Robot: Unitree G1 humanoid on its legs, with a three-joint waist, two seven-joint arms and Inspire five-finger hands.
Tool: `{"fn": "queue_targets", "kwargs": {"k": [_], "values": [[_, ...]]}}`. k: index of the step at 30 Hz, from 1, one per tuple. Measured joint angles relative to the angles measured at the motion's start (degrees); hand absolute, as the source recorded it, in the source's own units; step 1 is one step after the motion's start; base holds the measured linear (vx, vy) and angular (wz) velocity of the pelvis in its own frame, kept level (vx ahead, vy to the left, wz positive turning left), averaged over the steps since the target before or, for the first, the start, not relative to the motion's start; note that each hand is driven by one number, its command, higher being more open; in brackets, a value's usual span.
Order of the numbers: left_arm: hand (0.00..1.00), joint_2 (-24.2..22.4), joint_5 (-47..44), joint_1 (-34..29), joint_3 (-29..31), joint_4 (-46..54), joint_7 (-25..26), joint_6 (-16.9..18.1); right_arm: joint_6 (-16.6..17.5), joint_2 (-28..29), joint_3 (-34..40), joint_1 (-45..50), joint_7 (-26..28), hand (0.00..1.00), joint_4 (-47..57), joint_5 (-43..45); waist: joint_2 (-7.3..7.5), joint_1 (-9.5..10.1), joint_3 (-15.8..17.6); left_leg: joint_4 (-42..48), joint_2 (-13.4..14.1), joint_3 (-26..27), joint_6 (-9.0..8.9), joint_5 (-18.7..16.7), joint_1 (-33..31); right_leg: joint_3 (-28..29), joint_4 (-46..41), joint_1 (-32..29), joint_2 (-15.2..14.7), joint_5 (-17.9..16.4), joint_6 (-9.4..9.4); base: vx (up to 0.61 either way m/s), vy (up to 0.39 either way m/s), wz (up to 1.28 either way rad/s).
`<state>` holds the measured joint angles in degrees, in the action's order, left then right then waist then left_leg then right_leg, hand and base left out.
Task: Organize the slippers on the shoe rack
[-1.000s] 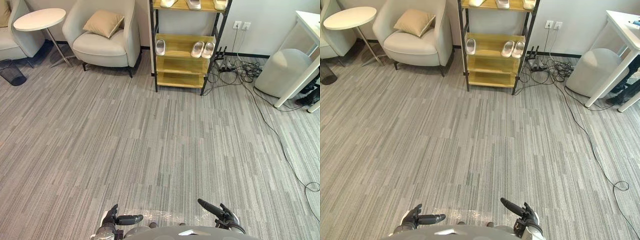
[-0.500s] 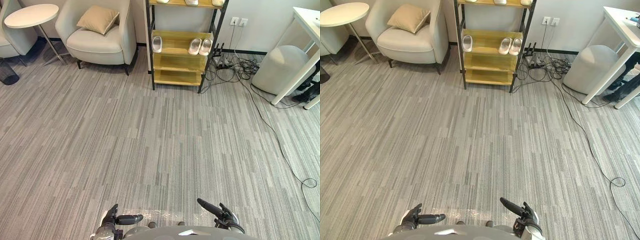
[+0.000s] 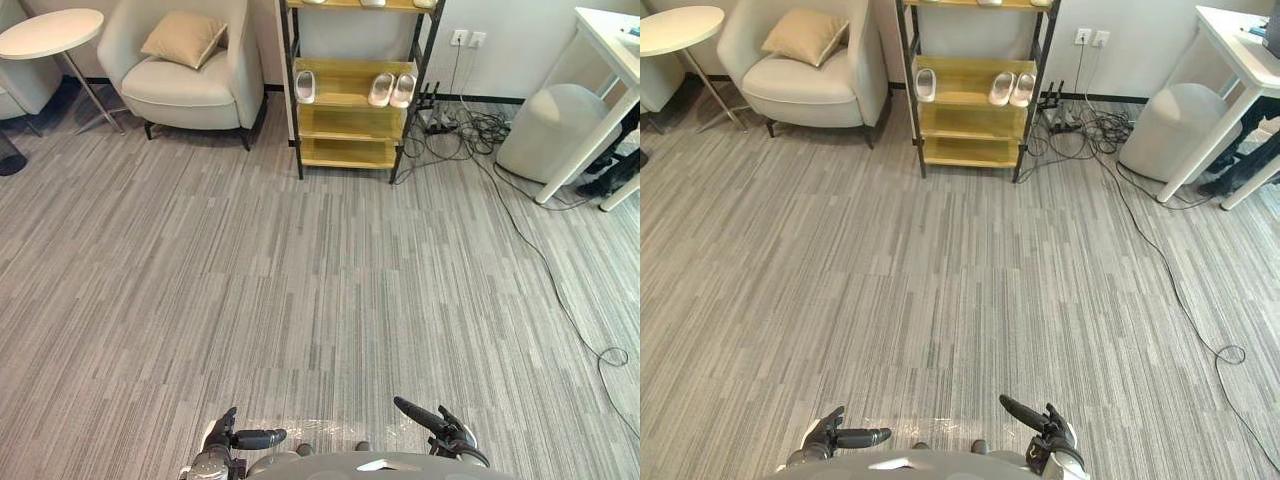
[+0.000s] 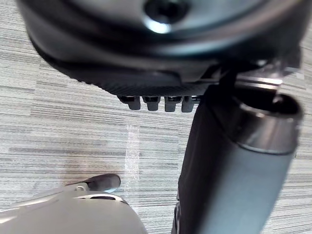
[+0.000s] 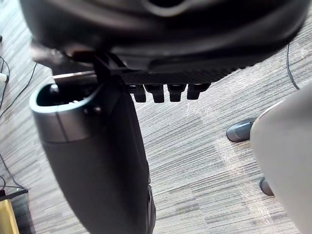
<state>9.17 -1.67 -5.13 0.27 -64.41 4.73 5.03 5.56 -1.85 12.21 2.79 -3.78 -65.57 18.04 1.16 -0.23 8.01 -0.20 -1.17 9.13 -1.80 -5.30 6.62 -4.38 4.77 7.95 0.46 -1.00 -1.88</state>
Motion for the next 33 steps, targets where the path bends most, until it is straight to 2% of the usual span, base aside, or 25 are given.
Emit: {"fn": "queue_targets", "kwargs": {"k": [2, 4, 5, 6, 8, 9, 10, 12, 13, 14, 15, 16, 17, 18, 19, 20, 23, 24, 25, 26, 27, 29, 30, 32, 33], "values": [[1.0, 0.0, 0.0, 0.4, 0.0, 0.0, 0.0, 0.0, 0.1, -0.1, 0.0, 0.0, 0.0, 1.0, 0.1, 0.3, -0.2, 0.02, 0.5, 5.1, 0.9, 0.3, -0.02, -2.6, -2.1, 0.0, -0.4, 0.0, 0.5, -0.2, 0.25, -0.04, -0.055, -0.04], [1.0, 0.0, 0.0, 0.8, 0.0, 0.0, 0.0, 0.0, 0.2, -0.5, -0.8, 0.0, 0.0, 1.0, 0.5, 0.6, -0.62, 0.1, 1.2, 12.2, 2.4, 1.0, -0.88, -6.1, -4.8, 0.1, -1.5, 0.0, 1.1, -1.3, 1.76, -0.04, -0.048, -0.09], [1.0, 0.0, 0.0, 1.1, 0.1, 0.1, -0.1, 0.0, 0.3, -0.6, -1.1, 0.0, 0.0, 1.0, 1.0, 0.8, -0.87, 0.15, 1.8, 19.3, 3.6, 1.7, -2.12, -8.0, -7.4, 0.3, -1.8, 0.2, 1.5, -2.0, 2.37, -0.02, -0.016, -0.08], [1.0, 0.0, 0.0, 1.1, 0.2, 0.3, -0.1, 0.1, 0.4, -0.6, -1.1, 0.0, 0.0, 1.0, 1.1, 0.8, -0.9, 0.14, 1.9, 24.3, 4.4, 2.1, -2.69, -8.4, -9.8, 0.3, -2.0, 0.4, 1.6, -2.3, 2.66, -0.02, -0.031, -0.14], [1.0, -1.1, -1.1, 1.0, 1.3, 2.5, 0.1, 1.0, 0.5, -1.1, -1.0, 0.3, 0.0, 1.0, 1.5, 1.8, -2.47, 0.86, 2.9, 41.2, 8.0, 3.1, -3.19, -7.5, -15.9, 2.2, -3.4, 1.9, 2.5, -4.0, 4.1, 0.08, -0.027, -0.3], [1.0, -1.4, -1.3, 1.1, 1.6, 2.6, 0.1, 1.3, 0.5, -1.4, -1.1, 0.3, -0.1, 1.0, 1.9, 1.9, -2.73, 1.29, 3.2, 45.3, 8.9, 3.0, -2.9, -8.0, -17.7, 3.0, -3.8, 2.4, 2.8, -4.5, 4.48, 0.14, 0.009, -0.42], [1.0, -1.8, -1.7, 1.1, 2.6, 3.3, 0.1, 1.8, 0.5, -1.6, -1.1, 0.4, -0.4, 1.0, 2.0, 2.2, -3.1, 1.58, 3.3, 49.5, 9.5, 2.6, -2.4, -10.2, -19.8, 4.2, -4.4, 3.4, 2.6, -5.5, 5.12, 0.14, 0.045, -0.44], [1.0, -1.9, -2.5, 1.1, 2.8, 3.9, 0.1, 2.5, 0.5, -1.7, -1.7, 0.1, -0.5, 1.0, 1.9, 2.3, -2.95, 1.87, 3.4, 49.5, 9.1, 2.2, -1.87, -12.1, -23.4, 6.0, -5.6, 3.4, 1.4, -6.9, 5.16, 0.2, 0.091, -0.53], [1.0, -1.8, -2.9, 1.1, 2.8, 4.6, -0.1, 2.9, 0.5, -2.0, -2.7, 0.0, -0.5, 1.0, 1.9, 2.3, -2.8, 2.16, 3.6, 45.6, 8.4, 2.2, -1.81, -12.1, -26.0, 7.5, -6.1, 3.4, -0.2, -8.1, 4.68, 0.21, 0.126, -0.59], [1.0, -1.6, -2.9, 1.5, 2.8, 4.7, -0.3, 3.4, 0.5, -2.0, -2.8, -0.1, -0.6, 1.0, 1.8, 2.3, -2.57, 2.31, 3.9, 39.4, 6.7, 1.3, -1.75, -11.3, -27.5, 8.4, -6.2, 3.9, -2.0, -9.2, 3.86, 0.36, 0.23, -0.6], [1.0, -1.7, -2.9, 1.7, 2.8, 4.7, -0.1, 3.4, 0.5, -2.1, -2.8, -0.1, -0.7, 1.0, 1.8, 2.3, -2.53, 2.54, 4.1, 32.3, 5.2, 0.2, -2.37, -8.7, -27.9, 9.1, -6.2, 4.0, -3.4, -10.3, 2.94, 0.24, 0.156, -0.42], [1.0, -1.8, -2.9, 1.9, 2.8, 4.7, 0.1, 3.4, 0.5, -2.1, -2.8, -0.2, -0.7, 1.0, 1.8, 2.3, -2.62, 2.71, 4.2, 28.8, 4.7, -0.5, -2.76, -7.2, -27.9, 9.5, -6.2, 4.1, -4.0, -10.8, 2.53, 0.38, 0.254, -0.55], [1.0, -2.3, -3.0, 1.8, 2.9, 4.7, 0.7, 3.3, 0.4, -2.9, -3.6, -0.5, -0.7, 1.0, 1.7, 2.3, -3.45, 2.99, 4.4, 18.7, 4.2, -2.7, -3.16, -1.9, -27.6, 11.3, -6.0, 4.7, -5.0, -13.0, 1.23, 0.27, 0.181, -0.66], [1.0, -2.0, -3.5, 1.8, 3.1, 4.4, 1.0, 3.2, 0.3, -3.0, -4.5, -1.1, -0.9, 1.0, 1.4, 2.3, -3.09, 3.34, 4.2, 19.3, 3.1, -2.0, -1.99, 3.3, -27.2, 12.3, -6.1, 5.4, -6.5, -14.4, 1.08, 0.37, 0.233, -0.69], [1.0, -1.9, -3.6, 1.9, 3.4, 4.5, 1.2, 3.2, 0.2, -2.7, -4.7, -1.5, -0.9, 1.0, 1.2, 2.2, -2.51, 3.35, 4.4, 20.7, 2.5, -1.8, -1.14, 2.8, -27.7, 12.5, -7.0, 5.3, -7.1, -14.5, 1.04, 0.44, 0.24, -0.45], [1.0, -1.6, -3.6, 2.6, 3.4, 4.5, 1.3, 3.2, 0.1, -2.2, -4.8, -2.3, -0.6, 1.0, 1.2, 2.0, -1.88, 3.18, 4.7, 23.8, 1.8, -1.7, 2.05, 0.2, -28.7, 12.2, -10.6, 3.9, -7.6, -14.6, 0.44, 0.44, 0.234, -0.2], [1.0, -1.0, -3.5, 3.5, 3.4, 3.7, 1.2, 2.4, 0.1, -1.5, -4.4, -2.6, -0.4, 1.0, 1.2, 1.6, -0.5, 3.39, 4.4, 25.8, 0.1, -0.5, 4.42, -3.8, -25.8, 13.0, -24.7, -0.2, -8.6, -14.6, -1.74, 0.45, 0.187, -0.06], [1.0, -0.5, -3.4, 3.0, 3.3, 3.2, 1.2, 2.0, 0.1, -1.0, -4.4, -2.5, -0.2, 1.0, 1.2, 1.6, 0.55, 3.47, 4.2, 24.0, -1.2, 0.2, 5.06, -5.6, -20.8, 13.2, -36.7, -2.9, -9.5, -12.6, -7.71, 0.75, 0.234, -0.17], [1.0, -0.2, -3.3, 2.5, 3.1, 3.2, 1.2, 1.8, 0.2, -0.8, -4.4, -2.5, 0.1, 1.0, 1.5, 1.0, 1.01, 3.24, 3.9, 22.6, -1.9, 0.3, 5.54, -7.0, -17.2, 14.1, -47.5, -6.3, -8.7, -9.7, -13.48, 0.64, 0.181, -0.18], [1.0, -0.1, -3.3, 2.4, 2.8, 3.2, 1.2, 1.6, 0.2, -0.7, -4.5, -2.7, 0.3, 1.0, 2.1, 0.4, 1.14, 3.17, 3.9, 21.2, -2.4, 0.2, 5.93, -7.7, -14.3, 13.4, -56.8, -9.9, -8.5, -9.6, -13.25, 0.61, 0.127, -0.07], [1.0, 0.0, -3.2, 2.4, 2.2, 3.2, 1.2, 1.2, 0.2, -0.9, -4.5, -2.8, 0.6, 1.0, 2.8, -0.3, 1.04, 2.86, 4.0, 19.1, -3.0, -0.1, 6.03, -7.9, -11.0, 10.1, -65.1, -13.6, -9.3, -10.2, -12.09, 0.39, 0.054, -0.01], [1.0, -0.6, -3.2, 2.6, 1.0, 3.2, 1.4, 1.1, 0.2, -1.7, -4.5, -2.8, 0.8, 1.0, 4.6, -1.0, -0.17, 2.31, 4.6, 14.2, -2.8, -1.3, 6.08, -8.0, -4.1, 1.9, -71.6, -19.2, -11.1, -12.8, -6.14, 0.49, 0.034, 0.13], [1.0, -1.2, -3.3, 3.0, 0.8, 3.2, 1.4, 1.1, 0.3, -2.4, -4.6, -3.1, 0.7, 1.0, 5.1, -1.2, -1.3, 1.67, 5.3, 11.4, -1.7, -2.6, 6.08, -7.9, 0.6, -3.0, -69.1, -21.5, -10.9, -15.2, -2.24, 0.49, -0.012, 0.29], [1.0, -2.0, -3.3, 3.4, 0.9, 3.2, 1.4, 1.1, 0.5, -2.6, -4.7, -3.2, 0.7, 1.0, 5.5, -1.2, -2.05, 1.12, 5.7, 10.2, -0.4, -3.7, 6.08, -7.9, 3.3, -6.1, -63.2, -24.1, -10.2, -16.8, -0.3, 0.45, -0.112, 0.41], [1.0, -3.0, -3.3, 3.9, 0.8, 3.2, 1.4, 1.1, 0.7, -3.0, -4.9, -3.1, 0.7, 1.0, 6.1, -1.1, -2.4, 0.57, 6.0, 10.1, 1.0, -5.0, 6.08, -8.0, 4.9, -6.6, -54.5, -27.1, -8.9, -16.8, -0.28, 0.51, -0.195, 0.58]]}}
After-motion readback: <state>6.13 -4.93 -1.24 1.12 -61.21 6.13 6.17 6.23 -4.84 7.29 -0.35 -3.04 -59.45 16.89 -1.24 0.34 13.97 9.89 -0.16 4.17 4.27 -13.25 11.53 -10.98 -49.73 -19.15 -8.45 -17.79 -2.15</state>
